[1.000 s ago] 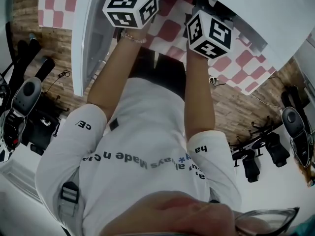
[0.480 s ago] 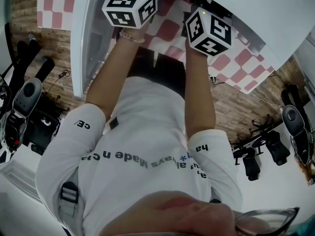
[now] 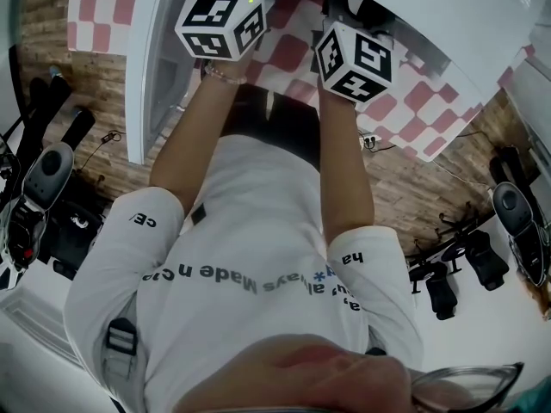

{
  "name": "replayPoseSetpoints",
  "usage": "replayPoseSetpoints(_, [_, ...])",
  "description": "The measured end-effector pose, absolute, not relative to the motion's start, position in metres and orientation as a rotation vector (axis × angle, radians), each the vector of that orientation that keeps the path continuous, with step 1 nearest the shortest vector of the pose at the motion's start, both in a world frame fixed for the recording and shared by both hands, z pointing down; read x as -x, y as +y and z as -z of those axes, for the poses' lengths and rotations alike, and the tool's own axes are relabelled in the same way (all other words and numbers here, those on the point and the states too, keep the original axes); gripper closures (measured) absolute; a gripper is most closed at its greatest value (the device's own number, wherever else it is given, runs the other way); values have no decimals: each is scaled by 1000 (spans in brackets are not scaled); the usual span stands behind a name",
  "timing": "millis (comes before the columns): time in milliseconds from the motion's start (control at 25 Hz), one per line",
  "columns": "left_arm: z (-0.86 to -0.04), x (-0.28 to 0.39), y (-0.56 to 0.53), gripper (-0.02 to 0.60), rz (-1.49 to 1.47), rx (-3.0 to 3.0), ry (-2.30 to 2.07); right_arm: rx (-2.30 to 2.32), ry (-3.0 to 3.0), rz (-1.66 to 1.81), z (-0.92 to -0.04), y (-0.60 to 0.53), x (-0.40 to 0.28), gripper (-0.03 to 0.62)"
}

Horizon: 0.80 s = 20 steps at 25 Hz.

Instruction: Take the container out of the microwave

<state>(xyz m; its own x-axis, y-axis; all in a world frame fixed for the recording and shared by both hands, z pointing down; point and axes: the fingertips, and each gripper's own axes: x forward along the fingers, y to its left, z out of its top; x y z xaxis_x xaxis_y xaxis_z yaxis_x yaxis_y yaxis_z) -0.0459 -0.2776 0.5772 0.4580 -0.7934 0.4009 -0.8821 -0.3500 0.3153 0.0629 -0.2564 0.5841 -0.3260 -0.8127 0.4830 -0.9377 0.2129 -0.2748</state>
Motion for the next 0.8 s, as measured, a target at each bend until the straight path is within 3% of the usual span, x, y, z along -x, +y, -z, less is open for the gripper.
replayPoseSetpoints(800, [-552, 47, -222, 319, -238, -2208, -1380, -1601, -2268, -768, -559, -199, -61, 404])
